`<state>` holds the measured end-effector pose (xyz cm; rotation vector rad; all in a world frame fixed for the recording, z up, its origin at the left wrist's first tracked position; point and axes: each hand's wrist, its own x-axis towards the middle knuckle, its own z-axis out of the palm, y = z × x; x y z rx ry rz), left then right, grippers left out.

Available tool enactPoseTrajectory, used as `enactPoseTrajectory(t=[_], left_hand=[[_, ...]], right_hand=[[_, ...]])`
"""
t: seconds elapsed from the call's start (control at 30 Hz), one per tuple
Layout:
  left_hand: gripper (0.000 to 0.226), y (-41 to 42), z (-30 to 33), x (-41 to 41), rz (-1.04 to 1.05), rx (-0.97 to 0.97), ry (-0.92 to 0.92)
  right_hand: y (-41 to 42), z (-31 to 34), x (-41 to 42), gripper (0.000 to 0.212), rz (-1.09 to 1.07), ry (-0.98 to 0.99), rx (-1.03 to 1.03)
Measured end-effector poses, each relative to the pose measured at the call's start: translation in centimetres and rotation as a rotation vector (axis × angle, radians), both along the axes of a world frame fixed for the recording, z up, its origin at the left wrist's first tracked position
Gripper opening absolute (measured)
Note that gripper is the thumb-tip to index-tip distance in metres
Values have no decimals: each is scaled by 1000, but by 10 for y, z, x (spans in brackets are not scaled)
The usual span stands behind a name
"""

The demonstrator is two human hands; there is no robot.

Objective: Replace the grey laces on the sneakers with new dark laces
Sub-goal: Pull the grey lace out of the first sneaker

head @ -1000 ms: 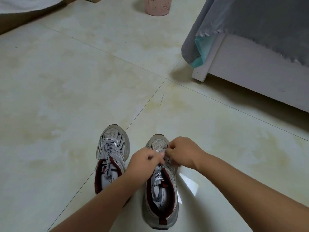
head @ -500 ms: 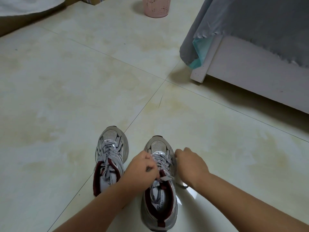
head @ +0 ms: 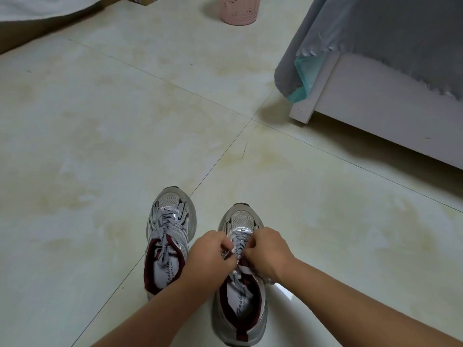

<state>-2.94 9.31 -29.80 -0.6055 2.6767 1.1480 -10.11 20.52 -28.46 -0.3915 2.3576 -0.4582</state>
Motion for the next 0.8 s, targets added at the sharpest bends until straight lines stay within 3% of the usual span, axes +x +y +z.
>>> enactPoseTrajectory(t=[0.13,0.2,0.27,0.37,0.47,0.53,0.6,0.67,0.7,0.8], left_hand=[[27,-3,0,1,-90,-23,34],[14,-3,2,0,-124,-39,46],[12,-3,1,0,-109,-40,55],[14,-3,-1,1,-49,-44,59],[13,-1,-1,0,-32,-63,54],[13,-1,-1,-1,-35,-51,54],[12,-3,0,-1,-44,-28,50],[9,-5,1,-1,-52,-12,51],[9,-5,1,-1,-45,-4,52],[13,-4,3,-2,-6,14,44]], right_hand=[[1,10,-6,7,325,173,55],[2,13,-11,17,528,402,45],[3,11,-13,25,592,560,40],[7,8,-6,10,356,309,32],[8,2,-2,27,100,27,37],[6,0,-3,25,16,-46,-21],[6,2,-6,20,66,49,0],[6,9,-10,8,244,289,78],[7,10,-12,16,304,368,86],[13,5,-15,17,268,297,109]])
